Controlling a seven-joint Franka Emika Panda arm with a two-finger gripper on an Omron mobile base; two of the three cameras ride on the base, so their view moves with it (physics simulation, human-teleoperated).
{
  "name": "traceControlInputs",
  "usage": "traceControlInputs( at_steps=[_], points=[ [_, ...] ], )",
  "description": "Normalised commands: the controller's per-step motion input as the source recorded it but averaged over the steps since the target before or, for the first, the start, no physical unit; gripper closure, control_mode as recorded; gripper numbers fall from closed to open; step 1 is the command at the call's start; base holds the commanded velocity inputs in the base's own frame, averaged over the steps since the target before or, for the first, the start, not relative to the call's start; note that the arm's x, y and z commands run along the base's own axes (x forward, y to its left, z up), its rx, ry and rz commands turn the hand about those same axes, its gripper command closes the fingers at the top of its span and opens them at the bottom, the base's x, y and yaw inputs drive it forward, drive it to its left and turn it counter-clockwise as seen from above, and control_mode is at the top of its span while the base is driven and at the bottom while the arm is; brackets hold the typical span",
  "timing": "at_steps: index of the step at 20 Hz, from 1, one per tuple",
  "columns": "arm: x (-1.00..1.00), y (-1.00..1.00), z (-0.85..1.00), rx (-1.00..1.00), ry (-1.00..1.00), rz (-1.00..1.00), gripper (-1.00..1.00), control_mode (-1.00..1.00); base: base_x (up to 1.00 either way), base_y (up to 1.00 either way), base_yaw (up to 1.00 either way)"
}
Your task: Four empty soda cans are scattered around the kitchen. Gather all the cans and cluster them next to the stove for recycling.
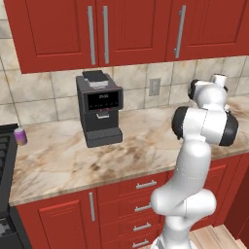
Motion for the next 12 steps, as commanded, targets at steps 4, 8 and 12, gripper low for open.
traceControlInputs(
  at_steps=[4,8,12],
  points=[
    [-0.30,0.41,0.10,-0.01,-0.04,0.12,1.00,-1.00,0.00,0.00,0.00],
    [-0.24,0.43,0.08,-0.01,-0.02,0.16,1.00,-1.00,0.00,0.00,0.00],
    [-0.26,0.43,0.06,-0.02,-0.02,0.19,1.00,-1.00,0.00,0.00,0.00]
  ],
)
